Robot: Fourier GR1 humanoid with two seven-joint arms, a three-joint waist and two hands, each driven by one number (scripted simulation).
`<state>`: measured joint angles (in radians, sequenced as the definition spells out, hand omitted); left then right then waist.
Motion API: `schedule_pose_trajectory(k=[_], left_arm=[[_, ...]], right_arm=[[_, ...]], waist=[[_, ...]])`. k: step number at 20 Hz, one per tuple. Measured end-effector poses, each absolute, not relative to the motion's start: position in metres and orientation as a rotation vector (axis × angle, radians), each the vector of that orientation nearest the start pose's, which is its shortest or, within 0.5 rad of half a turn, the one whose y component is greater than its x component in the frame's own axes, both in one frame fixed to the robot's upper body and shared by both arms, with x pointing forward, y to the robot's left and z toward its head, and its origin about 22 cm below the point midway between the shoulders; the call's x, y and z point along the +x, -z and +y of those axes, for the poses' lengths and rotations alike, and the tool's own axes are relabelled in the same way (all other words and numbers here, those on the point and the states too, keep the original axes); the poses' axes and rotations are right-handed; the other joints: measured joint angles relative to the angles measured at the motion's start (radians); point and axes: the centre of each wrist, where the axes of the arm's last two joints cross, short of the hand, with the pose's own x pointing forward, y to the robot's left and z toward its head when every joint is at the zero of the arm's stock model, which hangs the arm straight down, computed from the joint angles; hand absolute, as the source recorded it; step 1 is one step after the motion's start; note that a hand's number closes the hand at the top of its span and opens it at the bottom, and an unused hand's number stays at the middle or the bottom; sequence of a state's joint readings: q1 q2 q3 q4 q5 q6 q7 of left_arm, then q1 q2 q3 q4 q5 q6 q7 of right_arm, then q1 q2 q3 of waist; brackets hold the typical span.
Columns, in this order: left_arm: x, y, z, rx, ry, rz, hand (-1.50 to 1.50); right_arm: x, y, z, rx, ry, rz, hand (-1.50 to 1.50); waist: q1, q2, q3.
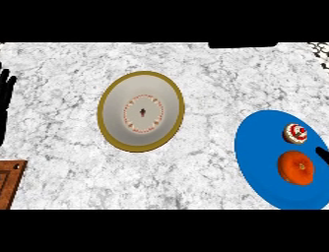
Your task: Pick the squash from the plate and place it in the bowl
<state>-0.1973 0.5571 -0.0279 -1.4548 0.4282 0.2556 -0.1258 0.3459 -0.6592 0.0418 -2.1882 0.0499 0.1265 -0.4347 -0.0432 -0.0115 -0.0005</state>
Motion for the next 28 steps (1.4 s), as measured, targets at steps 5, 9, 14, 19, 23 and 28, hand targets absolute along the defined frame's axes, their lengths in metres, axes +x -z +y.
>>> schedule_pose_trajectory(k=[5,9,14,19,23,28], left_arm=[[0.283,-0.081,0.34,0.278,-0.058,-1.773,0.0],[0.285,-0.082,0.341,0.281,-0.058,-1.774,0.0],[0.289,-0.086,0.337,0.269,-0.052,-1.775,0.0],[0.291,-0.081,0.332,0.257,-0.046,-1.777,0.0],[0.296,-0.081,0.331,0.25,-0.042,-1.78,0.0],[0.293,-0.078,0.328,0.245,-0.033,-1.778,0.0]], right_arm=[[0.135,-0.165,-0.331,-0.326,-1.065,-1.927,-1.5],[0.132,-0.192,-0.345,-0.417,-1.258,-1.729,-1.5],[0.133,-0.22,-0.35,-0.46,-1.463,-1.504,-1.5],[0.132,-0.225,-0.354,-0.48,-1.544,-1.369,-1.5],[0.136,-0.216,-0.361,-0.503,-1.556,-1.32,-1.5],[0.142,-0.199,-0.364,-0.505,-1.556,-1.29,-1.5]], waist=[[0.002,0.001,-0.001],[0.002,0.004,-0.002],[0.011,0.006,-0.001],[0.025,0.009,0.0],[0.033,0.01,0.0],[0.039,0.011,0.001]])
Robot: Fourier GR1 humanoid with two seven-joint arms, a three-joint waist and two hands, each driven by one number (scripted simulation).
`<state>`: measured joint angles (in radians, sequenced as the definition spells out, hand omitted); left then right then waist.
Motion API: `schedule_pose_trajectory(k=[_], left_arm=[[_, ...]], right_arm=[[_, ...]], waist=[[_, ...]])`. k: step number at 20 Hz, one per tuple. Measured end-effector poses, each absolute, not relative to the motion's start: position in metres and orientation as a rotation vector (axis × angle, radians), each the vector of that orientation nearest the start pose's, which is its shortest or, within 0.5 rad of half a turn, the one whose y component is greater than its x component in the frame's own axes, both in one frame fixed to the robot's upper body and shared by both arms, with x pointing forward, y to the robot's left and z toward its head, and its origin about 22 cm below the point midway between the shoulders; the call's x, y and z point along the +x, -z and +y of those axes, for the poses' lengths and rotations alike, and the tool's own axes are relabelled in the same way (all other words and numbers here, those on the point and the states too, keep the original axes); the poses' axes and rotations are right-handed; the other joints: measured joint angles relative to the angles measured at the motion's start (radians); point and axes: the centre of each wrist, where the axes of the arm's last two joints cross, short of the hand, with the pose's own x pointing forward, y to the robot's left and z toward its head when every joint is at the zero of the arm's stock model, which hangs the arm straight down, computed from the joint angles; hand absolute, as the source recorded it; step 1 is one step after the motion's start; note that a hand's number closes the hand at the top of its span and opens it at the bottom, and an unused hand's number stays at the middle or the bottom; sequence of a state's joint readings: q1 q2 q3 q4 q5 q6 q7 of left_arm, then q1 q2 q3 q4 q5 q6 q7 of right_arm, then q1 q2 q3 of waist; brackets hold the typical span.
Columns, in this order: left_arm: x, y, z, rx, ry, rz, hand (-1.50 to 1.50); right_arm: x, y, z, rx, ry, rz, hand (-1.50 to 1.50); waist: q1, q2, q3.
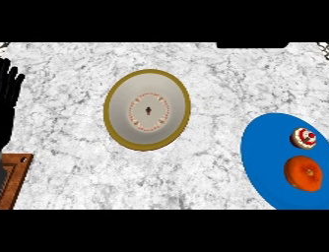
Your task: Pick the squash from the plate and place it in the bowl
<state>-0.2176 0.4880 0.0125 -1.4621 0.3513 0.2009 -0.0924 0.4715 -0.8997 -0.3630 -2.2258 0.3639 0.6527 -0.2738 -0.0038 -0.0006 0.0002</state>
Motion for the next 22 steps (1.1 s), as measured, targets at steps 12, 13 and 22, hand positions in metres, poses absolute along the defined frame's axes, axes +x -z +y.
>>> schedule_pose_trajectory(k=[12,13,22], left_arm=[[0.296,-0.084,0.33,0.235,-0.031,-1.782,0.0],[0.298,-0.082,0.332,0.235,-0.034,-1.783,0.0],[0.297,-0.078,0.329,0.243,-0.031,-1.789,0.0]], right_arm=[[0.176,-0.148,-0.369,-0.505,-1.536,-1.22,-1.5],[0.177,-0.142,-0.369,-0.505,-1.538,-1.22,-1.5],[0.194,-0.11,-0.375,-0.476,-1.543,-1.265,-1.5]], waist=[[0.005,0.001,0.0],[0.004,0.001,0.0],[0.003,0.001,0.0]])
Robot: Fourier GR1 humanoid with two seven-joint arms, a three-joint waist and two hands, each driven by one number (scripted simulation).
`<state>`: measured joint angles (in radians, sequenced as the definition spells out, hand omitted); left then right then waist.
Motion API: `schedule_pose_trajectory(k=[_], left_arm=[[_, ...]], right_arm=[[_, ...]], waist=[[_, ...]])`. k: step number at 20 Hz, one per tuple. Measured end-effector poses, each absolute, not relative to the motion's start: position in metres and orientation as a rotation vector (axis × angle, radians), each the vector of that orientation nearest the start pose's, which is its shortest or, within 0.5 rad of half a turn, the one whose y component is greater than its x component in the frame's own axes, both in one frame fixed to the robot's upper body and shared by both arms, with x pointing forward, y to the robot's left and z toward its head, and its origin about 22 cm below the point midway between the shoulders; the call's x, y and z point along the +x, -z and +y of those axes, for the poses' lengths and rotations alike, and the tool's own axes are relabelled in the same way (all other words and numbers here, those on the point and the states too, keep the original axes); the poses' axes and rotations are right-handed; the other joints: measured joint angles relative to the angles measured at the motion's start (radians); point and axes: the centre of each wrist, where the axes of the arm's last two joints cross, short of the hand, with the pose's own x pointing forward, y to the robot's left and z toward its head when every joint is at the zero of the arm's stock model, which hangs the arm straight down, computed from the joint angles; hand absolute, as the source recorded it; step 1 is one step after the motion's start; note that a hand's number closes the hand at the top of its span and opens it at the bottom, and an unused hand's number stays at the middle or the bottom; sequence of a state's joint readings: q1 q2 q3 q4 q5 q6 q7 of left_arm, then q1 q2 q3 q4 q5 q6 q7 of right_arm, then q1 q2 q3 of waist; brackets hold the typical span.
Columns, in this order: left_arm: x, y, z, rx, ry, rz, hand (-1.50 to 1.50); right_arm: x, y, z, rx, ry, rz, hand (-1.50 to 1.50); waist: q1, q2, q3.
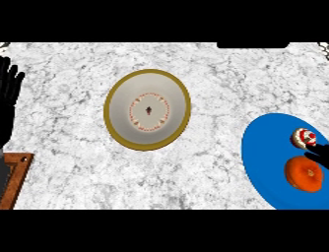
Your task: Pick the squash from the plate and place it in the bowl
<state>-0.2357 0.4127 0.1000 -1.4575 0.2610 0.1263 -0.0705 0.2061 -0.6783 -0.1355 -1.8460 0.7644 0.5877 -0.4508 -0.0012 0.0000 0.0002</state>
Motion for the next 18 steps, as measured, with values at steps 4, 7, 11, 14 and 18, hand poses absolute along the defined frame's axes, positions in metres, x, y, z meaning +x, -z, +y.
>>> schedule_pose_trajectory(k=[4,7,11,14,18], left_arm=[[0.296,-0.085,0.322,0.241,-0.034,-1.785,0.0],[0.294,-0.082,0.326,0.249,-0.031,-1.787,0.0],[0.293,-0.083,0.334,0.246,-0.033,-1.79,0.0],[0.294,-0.083,0.334,0.244,-0.034,-1.787,0.0],[0.297,-0.086,0.328,0.24,-0.035,-1.785,0.0]], right_arm=[[0.194,-0.095,-0.366,-0.462,-1.553,-1.285,-1.5],[0.197,-0.087,-0.367,-0.47,-1.562,-1.264,-1.5],[0.204,-0.079,-0.366,-0.472,-1.564,-1.246,-1.5],[0.211,-0.068,-0.361,-0.473,-1.576,-1.228,-1.5],[0.22,-0.06,-0.364,-0.474,-1.576,-1.211,-1.5]], waist=[[0.0,0.0,0.0],[0.0,0.0,0.0],[0.0,0.0,0.0],[0.001,0.0,0.0],[0.001,0.0,0.0]])
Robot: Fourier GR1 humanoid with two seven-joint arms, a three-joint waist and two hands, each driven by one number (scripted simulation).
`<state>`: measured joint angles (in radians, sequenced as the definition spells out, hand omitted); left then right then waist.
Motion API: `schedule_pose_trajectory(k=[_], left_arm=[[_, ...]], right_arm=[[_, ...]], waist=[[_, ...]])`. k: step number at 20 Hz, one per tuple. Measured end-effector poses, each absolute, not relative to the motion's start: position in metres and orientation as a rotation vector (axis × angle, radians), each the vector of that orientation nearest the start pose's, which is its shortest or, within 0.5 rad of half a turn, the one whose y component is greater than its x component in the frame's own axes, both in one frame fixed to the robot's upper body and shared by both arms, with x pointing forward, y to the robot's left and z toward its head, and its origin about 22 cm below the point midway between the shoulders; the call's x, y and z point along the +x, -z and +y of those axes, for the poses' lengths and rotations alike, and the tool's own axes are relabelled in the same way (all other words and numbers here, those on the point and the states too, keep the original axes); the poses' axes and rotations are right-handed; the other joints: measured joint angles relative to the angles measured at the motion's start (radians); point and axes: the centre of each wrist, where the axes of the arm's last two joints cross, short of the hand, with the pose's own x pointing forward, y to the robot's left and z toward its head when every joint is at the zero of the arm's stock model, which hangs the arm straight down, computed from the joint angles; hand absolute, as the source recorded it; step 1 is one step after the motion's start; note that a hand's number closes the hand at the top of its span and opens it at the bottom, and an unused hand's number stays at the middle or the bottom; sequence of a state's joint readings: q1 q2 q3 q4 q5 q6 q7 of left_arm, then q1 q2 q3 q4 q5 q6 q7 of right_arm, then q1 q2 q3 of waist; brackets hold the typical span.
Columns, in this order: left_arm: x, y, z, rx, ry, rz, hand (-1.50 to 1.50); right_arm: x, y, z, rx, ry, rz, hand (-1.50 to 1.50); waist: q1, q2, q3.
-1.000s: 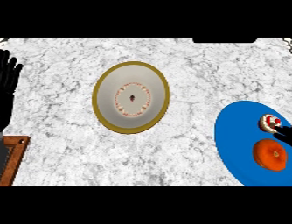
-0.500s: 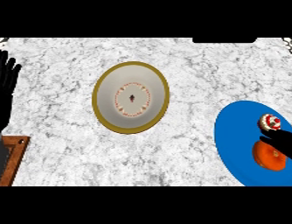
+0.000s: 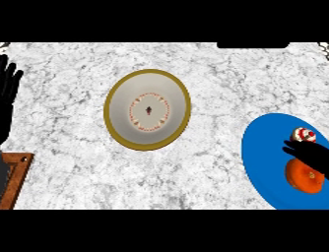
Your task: Pick the squash from the plate and place it in the bowl
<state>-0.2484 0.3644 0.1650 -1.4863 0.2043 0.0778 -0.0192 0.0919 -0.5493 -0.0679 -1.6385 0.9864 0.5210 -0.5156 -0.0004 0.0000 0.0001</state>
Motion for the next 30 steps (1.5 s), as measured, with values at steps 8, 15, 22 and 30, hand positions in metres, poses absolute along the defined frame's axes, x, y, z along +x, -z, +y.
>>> schedule_pose_trajectory(k=[8,15,22,30], left_arm=[[0.297,-0.08,0.334,0.245,-0.035,-1.784,0.0],[0.3,-0.082,0.334,0.245,-0.034,-1.788,0.0],[0.294,-0.086,0.335,0.237,-0.031,-1.784,0.0],[0.307,-0.085,0.309,0.155,0.024,-1.827,0.0]], right_arm=[[0.225,-0.041,-0.364,-0.499,-1.563,-1.156,-1.5],[0.234,-0.031,-0.366,-0.538,-1.573,-1.264,1.5],[0.241,-0.027,-0.365,-0.547,-1.567,-1.341,1.5],[0.316,-0.075,-0.368,-0.623,-1.649,-1.364,1.5]], waist=[[-0.001,-0.001,-0.002],[-0.001,-0.007,-0.008],[0.0,-0.003,-0.003],[0.091,0.031,0.003]])
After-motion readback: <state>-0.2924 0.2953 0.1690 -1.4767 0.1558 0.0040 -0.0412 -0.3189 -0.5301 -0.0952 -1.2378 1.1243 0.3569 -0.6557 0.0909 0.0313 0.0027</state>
